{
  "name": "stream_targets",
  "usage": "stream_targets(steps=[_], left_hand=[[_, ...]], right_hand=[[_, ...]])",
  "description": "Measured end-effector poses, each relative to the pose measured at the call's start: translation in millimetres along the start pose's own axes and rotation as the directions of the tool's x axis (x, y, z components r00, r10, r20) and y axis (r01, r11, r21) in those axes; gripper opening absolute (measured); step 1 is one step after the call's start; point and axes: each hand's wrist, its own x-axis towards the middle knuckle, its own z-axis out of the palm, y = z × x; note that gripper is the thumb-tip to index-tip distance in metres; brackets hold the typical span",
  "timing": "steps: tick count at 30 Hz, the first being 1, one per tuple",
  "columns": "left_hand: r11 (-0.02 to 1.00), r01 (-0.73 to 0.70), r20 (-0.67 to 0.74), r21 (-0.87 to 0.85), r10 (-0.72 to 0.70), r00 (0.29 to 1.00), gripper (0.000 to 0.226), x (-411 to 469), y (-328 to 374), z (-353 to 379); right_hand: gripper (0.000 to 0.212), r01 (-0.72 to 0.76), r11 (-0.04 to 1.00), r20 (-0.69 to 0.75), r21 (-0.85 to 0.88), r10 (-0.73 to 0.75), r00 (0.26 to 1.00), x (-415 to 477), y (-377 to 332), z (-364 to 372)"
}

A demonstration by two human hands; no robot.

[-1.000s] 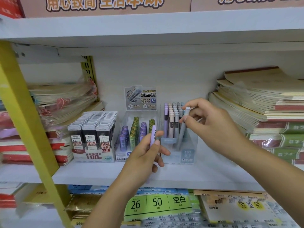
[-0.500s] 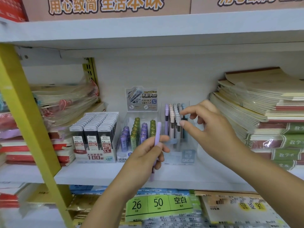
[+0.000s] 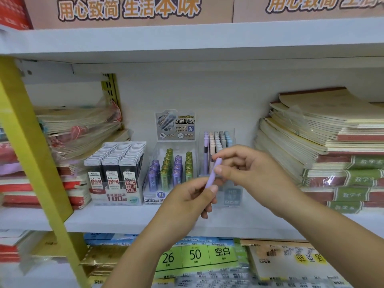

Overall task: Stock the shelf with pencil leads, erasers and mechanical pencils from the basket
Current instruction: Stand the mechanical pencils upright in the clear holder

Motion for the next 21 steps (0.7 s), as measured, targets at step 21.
stream_targets(steps=[21], left_hand=[[0.978,-0.209,-0.314,-0.01,0.196,0.929,0.042,4,15,-19]], right_hand=[[0.039,0.168,0.941,0.173,-0.292,-0.121,0.977,-2,-7,9]])
